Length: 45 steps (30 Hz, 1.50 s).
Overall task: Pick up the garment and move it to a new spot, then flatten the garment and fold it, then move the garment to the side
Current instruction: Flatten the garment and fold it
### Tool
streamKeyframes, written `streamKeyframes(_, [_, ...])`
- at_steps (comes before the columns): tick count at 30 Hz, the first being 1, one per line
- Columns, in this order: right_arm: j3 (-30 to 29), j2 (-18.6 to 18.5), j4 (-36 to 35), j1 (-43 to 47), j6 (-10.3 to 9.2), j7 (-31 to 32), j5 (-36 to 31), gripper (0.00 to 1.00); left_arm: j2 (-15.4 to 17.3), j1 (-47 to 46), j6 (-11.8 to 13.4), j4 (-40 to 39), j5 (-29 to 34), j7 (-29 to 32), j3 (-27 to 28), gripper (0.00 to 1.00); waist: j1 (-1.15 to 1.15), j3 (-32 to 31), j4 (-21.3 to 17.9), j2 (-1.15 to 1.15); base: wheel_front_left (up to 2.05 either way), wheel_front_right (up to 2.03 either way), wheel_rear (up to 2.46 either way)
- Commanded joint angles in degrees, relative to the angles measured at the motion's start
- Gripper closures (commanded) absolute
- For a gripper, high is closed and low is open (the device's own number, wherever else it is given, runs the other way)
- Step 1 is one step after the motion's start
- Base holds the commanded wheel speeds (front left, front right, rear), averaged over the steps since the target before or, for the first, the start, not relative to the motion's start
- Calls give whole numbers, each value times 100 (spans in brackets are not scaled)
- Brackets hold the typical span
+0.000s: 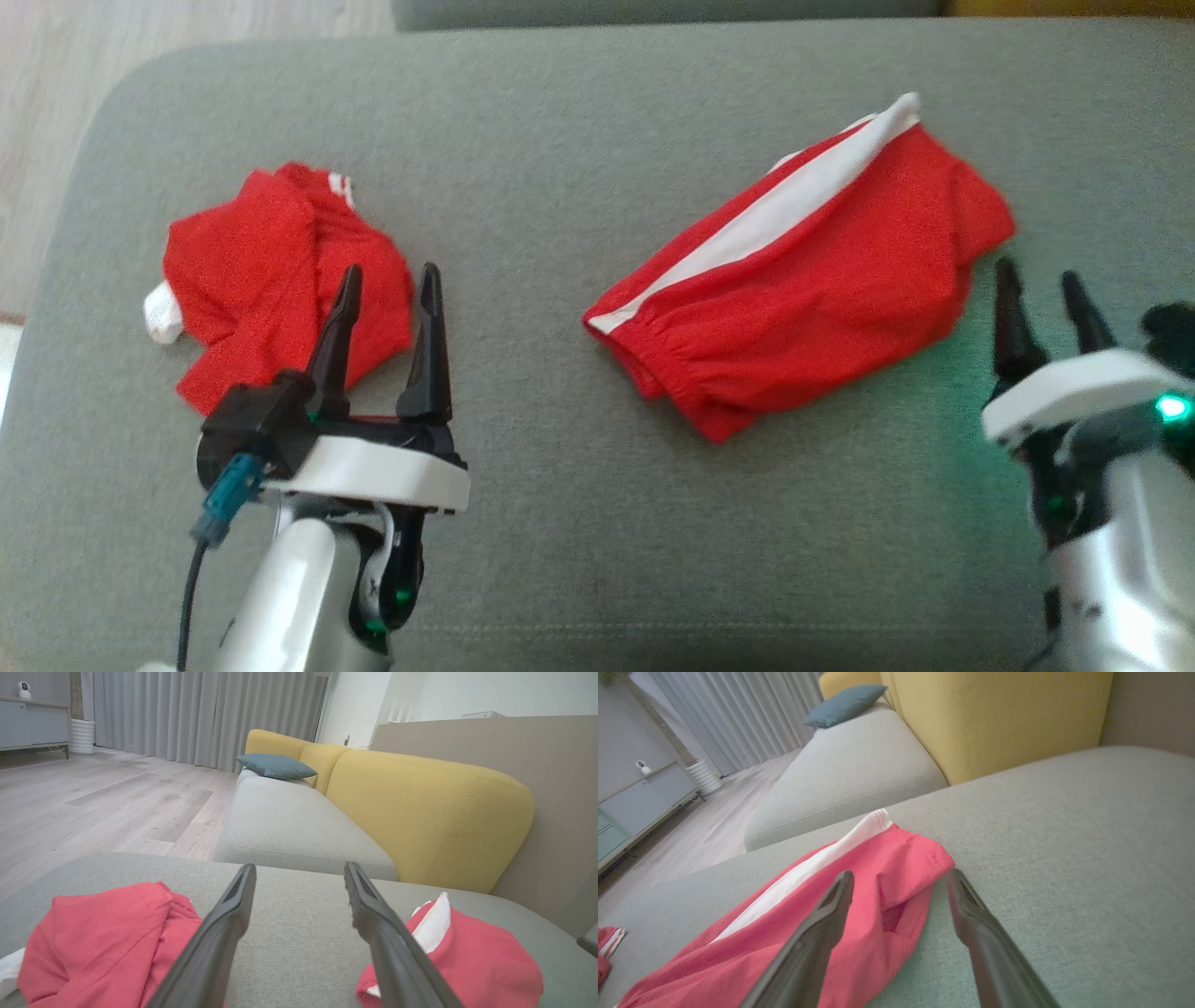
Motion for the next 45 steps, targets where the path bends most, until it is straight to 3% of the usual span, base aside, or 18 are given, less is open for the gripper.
streamKeyframes(1, [-33,16,-90,-398,37,87,106,0,17,-281,-2,-155,-12,-30,136,0,0,217,214,0,0,0,0])
streamKeyframes(7, [-1050,82,749,-1206,37,658,247,0,17,-450,12,-117,-43,-30,28,0,0,536,578,0,0,0,0])
streamKeyframes(13, [-1935,81,1622,-1921,37,1185,-227,0,16,-579,29,-139,-82,-30,28,0,0,747,809,0,0,0,0])
streamKeyframes(25, [-2541,-100,2652,-2891,37,2060,-992,0,16,-757,72,-213,-153,-30,-6,0,0,1074,905,0,0,0,0])
streamKeyframes(26, [-2562,-103,2713,-2946,37,2096,-1002,23,16,-768,73,-210,-156,-30,-5,0,0,1089,901,0,0,0,0])
streamKeyframes(27, [-2594,-104,2758,-3000,37,2096,-991,100,16,-776,75,-207,-158,-30,-1,0,0,1099,896,0,0,0,0])
streamKeyframes(40, [-3216,-134,2737,-2999,37,1059,-368,100,16,-695,73,-132,-126,-30,95,0,0,804,563,0,0,0,0])
streamKeyframes(45, [-3602,-165,2458,-2667,37,528,-477,100,16,-603,76,-106,-108,-30,130,0,0,622,410,0,0,0,0])
